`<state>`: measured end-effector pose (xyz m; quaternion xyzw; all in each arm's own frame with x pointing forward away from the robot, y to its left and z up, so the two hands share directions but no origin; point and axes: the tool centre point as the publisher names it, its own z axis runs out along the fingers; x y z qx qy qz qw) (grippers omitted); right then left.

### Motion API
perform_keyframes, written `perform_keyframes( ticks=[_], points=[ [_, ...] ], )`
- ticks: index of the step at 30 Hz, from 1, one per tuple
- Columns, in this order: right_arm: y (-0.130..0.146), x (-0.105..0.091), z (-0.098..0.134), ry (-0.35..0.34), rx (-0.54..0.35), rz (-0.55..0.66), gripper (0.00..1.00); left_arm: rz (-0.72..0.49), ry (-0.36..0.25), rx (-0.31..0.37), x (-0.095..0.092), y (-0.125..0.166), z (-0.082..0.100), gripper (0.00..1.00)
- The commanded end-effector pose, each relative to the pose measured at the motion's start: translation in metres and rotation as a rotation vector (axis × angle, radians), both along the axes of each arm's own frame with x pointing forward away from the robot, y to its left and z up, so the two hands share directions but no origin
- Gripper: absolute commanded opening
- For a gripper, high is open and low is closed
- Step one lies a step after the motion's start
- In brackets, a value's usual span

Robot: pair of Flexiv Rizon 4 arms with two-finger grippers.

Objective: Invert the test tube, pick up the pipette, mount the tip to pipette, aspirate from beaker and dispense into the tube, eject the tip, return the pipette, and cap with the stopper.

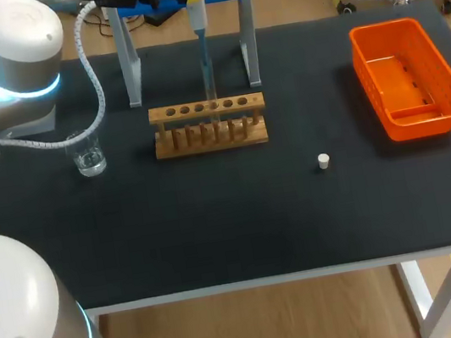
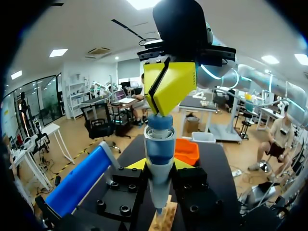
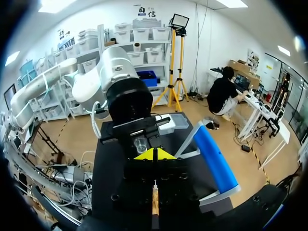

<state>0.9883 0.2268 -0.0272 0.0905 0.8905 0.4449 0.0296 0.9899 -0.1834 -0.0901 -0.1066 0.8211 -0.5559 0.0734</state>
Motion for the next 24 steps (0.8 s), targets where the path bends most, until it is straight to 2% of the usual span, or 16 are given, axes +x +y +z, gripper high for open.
perform_keyframes(
  ticks=[1,8,15,16,17,18,19,20,24],
  points=[
    [0.0,0.0,-0.006,0.005,-0.007,0.001,0.0,0.002,-0.003,-0.004,0.0,0.0,0.004,0.0],
    [-0.001,0.0,-0.008,0.008,-0.011,0.0,0.0,0.002,-0.003,-0.004,0.0,0.0,0.004,0.0],
    [-0.002,0.001,0.009,-0.016,0.009,0.0,0.0,0.002,-0.003,-0.004,0.0,0.0,0.004,0.0],
    [-0.002,0.001,0.011,-0.018,0.012,0.0,0.06,0.002,-0.003,-0.004,0.0,0.0,0.004,0.0],
    [-0.003,0.0,0.013,-0.023,0.017,-0.001,0.33,0.002,-0.003,-0.004,0.0,0.0,0.004,0.0],
    [-0.004,-0.001,0.016,-0.025,0.024,-0.001,0.49,0.002,-0.003,-0.004,0.0,0.0,0.004,0.0],
    [-0.005,-0.001,0.018,-0.031,0.029,0.001,0.9,0.002,-0.003,-0.004,0.0,0.0,0.004,0.0],
    [-0.006,-0.002,0.02,-0.034,0.032,0.002,1.0,0.002,-0.003,-0.004,0.0,0.0,0.004,0.0],
    [-0.015,-0.006,0.026,-0.048,0.048,0.01,1.0,0.002,-0.003,-0.004,0.0,0.0,0.004,0.0]
  ],
)
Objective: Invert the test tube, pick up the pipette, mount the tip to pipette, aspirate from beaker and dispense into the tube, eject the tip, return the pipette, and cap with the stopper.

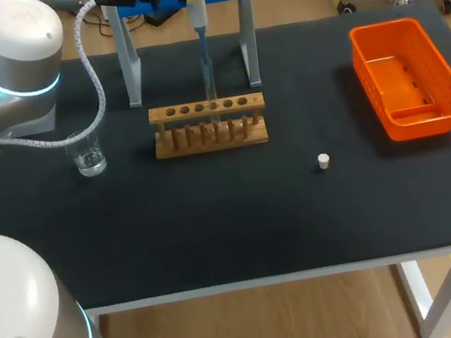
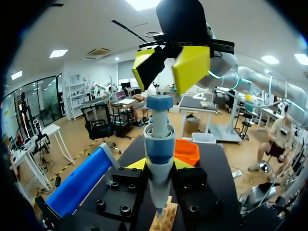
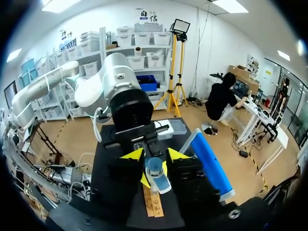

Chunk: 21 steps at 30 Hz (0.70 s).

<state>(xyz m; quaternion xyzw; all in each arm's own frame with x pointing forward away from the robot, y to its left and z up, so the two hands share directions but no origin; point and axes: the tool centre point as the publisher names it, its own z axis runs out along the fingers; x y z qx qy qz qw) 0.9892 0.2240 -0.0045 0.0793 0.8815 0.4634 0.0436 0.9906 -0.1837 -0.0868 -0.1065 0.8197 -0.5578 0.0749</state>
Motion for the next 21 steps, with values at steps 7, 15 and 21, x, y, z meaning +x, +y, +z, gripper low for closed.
perform_keyframes(
  ticks=[7,15,21],
  points=[
    [-0.038,-0.015,0.002,-0.034,0.022,0.016,1.0,0.001,0.0,0.0,-0.001,0.0,0.001,0.0],
    [-0.071,-0.029,-0.028,-0.062,0.036,0.047,1.0,0.001,0.0,0.0,-0.001,0.0,0.001,0.0],
    [-0.081,-0.036,-0.058,-0.072,0.068,0.077,1.0,0.001,0.0,0.0,-0.001,0.0,0.001,0.0]
  ],
)
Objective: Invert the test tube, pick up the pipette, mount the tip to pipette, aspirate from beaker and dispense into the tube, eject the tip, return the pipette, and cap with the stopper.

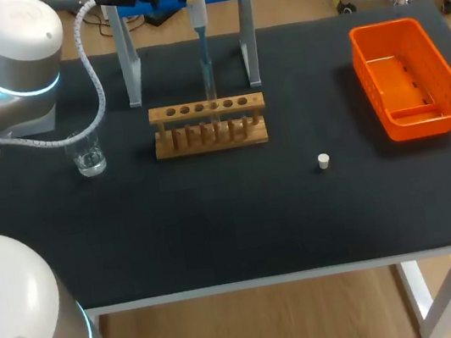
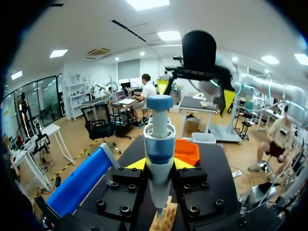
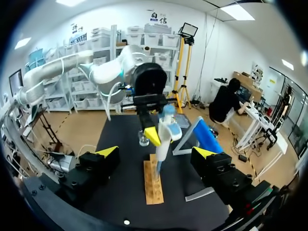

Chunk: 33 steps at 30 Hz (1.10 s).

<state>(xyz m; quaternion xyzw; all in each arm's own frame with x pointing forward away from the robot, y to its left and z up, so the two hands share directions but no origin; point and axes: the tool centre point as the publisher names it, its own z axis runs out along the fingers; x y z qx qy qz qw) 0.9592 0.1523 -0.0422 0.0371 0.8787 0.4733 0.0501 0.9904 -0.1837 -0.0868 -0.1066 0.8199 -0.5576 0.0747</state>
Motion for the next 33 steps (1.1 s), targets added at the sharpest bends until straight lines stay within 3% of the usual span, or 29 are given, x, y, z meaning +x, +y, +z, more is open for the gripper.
perform_keyframes(
  ticks=[1,8,17,21,33],
  points=[
    [-0.01,-0.008,-0.026,-0.025,0.057,0.02,1.0,0.001,0.0,-0.001,0.0,0.0,0.0,0.0],
    [-0.007,-0.01,-0.071,-0.055,0.056,0.049,1.0,0.001,0.0,-0.001,0.0,0.0,0.0,0.0],
    [-0.002,-0.009,-0.132,0.003,0.066,-0.006,1.0,0.001,0.0,-0.001,0.0,0.0,0.0,0.0],
    [0.002,-0.008,-0.153,0.028,0.107,-0.018,1.0,0.001,0.0,-0.001,0.0,0.0,0.0,0.0],
    [0.033,-0.009,-0.21,0.006,0.087,-0.037,1.0,0.001,0.0,-0.001,0.0,0.0,0.0,0.0]
  ],
)
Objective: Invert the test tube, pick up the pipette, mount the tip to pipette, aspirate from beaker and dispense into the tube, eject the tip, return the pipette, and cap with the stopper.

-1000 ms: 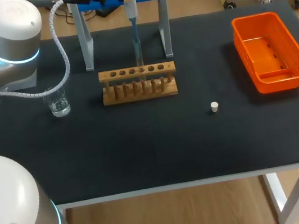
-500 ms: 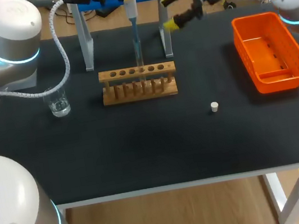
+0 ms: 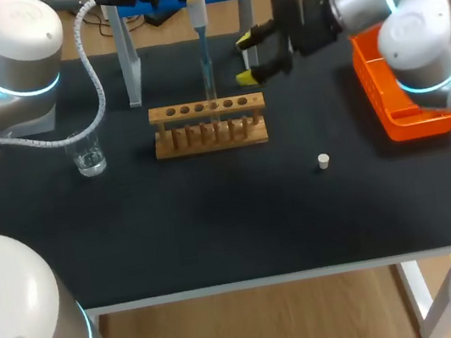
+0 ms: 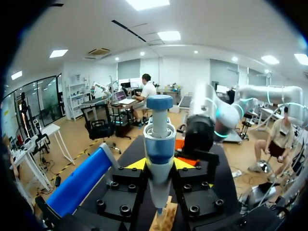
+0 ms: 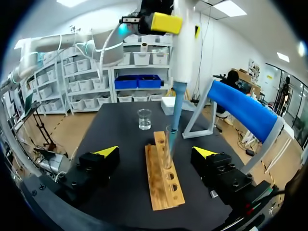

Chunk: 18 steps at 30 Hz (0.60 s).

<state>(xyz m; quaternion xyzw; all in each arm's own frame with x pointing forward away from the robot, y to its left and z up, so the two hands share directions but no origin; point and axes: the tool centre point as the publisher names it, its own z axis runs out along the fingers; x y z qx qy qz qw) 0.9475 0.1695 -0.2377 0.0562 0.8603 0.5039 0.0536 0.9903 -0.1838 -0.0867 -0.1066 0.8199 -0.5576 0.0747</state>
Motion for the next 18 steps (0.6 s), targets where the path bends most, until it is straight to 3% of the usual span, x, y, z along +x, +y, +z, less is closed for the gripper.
perform_keyframes(
  ticks=[1,18],
  points=[
    [0.018,0.001,-0.018,-0.012,0.012,0.004,1.0,0.001,0.0,-0.001,0.0,0.0,0.0,0.0],
    [0.034,0.006,-0.045,-0.014,-0.007,0.026,1.0,0.001,0.0,-0.001,0.0,0.0,0.0,0.0]
  ],
)
